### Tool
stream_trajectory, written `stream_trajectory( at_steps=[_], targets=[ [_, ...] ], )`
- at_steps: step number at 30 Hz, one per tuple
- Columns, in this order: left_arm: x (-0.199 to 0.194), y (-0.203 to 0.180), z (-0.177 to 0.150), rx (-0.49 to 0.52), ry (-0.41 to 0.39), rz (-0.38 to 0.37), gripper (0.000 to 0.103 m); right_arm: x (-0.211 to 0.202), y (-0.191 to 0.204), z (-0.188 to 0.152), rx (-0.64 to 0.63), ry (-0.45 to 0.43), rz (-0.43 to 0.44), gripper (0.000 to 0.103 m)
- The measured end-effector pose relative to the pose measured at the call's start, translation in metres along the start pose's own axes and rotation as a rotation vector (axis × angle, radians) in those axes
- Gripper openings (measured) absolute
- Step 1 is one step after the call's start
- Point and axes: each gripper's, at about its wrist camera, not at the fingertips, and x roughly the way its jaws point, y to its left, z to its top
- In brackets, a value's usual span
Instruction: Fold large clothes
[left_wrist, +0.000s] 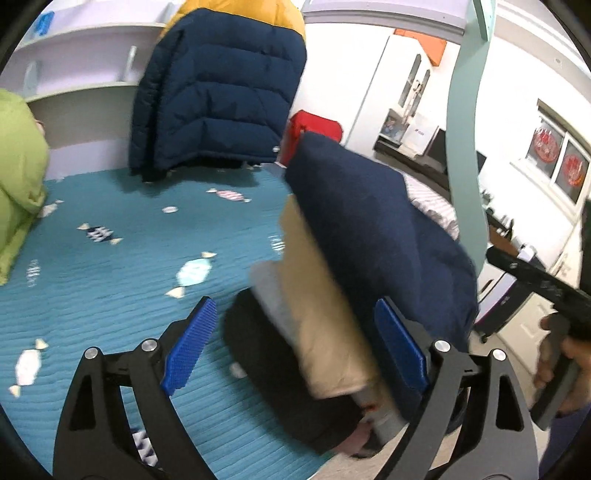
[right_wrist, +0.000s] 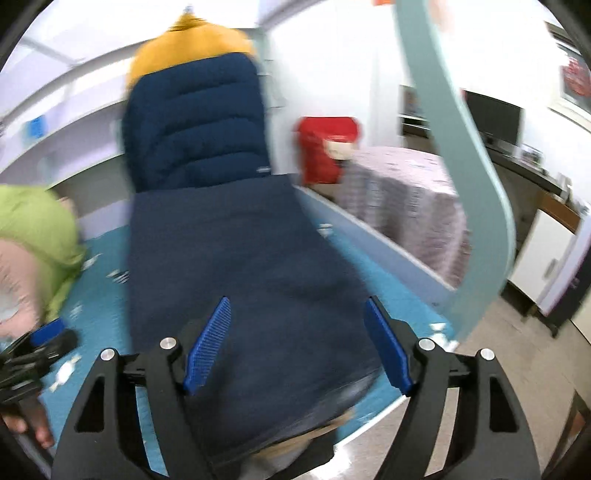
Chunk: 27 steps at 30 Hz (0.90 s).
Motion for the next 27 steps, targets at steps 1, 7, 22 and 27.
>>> stream_trajectory(
  at_steps=[1, 7, 22, 27],
  targets=[
    [-0.007, 0.003, -0.004, 0.010, -0.002, 0.013, 0.088, -0.004, 0.011, -0.004, -0.013, 0.001, 0.014, 0.072],
    [-0.075, 0.031, -0.044, 0.050, -0.038, 0.118, 0.091, -0.039, 0.084, -0.049, -0.067, 0.043, 0.115, 0.086],
    [-0.218, 0.064, -0.135, 0.022, -0.033, 0.302, 0.098, -0.124, 0.197, -0.126, -0.234, 0.045, 0.016, 0.095],
    [-0.267, 0.065, -0.148, 0.011, -0.062, 0.346, 0.098, -0.165, 0.215, -0.142, -0.214, 0.018, -0.003, 0.095]
  ],
)
